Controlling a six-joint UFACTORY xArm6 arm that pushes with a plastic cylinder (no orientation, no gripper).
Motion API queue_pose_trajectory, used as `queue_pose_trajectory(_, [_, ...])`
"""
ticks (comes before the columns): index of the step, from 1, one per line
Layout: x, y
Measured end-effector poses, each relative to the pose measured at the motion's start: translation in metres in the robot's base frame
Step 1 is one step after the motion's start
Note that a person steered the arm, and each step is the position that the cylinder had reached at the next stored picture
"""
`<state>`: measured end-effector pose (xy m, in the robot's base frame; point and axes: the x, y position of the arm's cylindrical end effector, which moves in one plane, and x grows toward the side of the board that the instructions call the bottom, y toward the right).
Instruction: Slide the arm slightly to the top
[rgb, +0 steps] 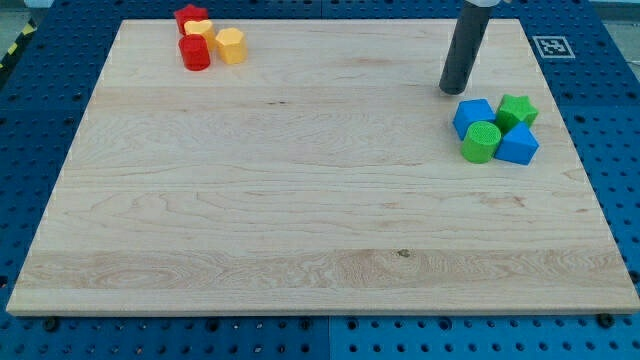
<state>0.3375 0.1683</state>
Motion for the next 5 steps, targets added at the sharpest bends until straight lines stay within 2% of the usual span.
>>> queue_pose_trajectory(5, [-0.018, 0.002])
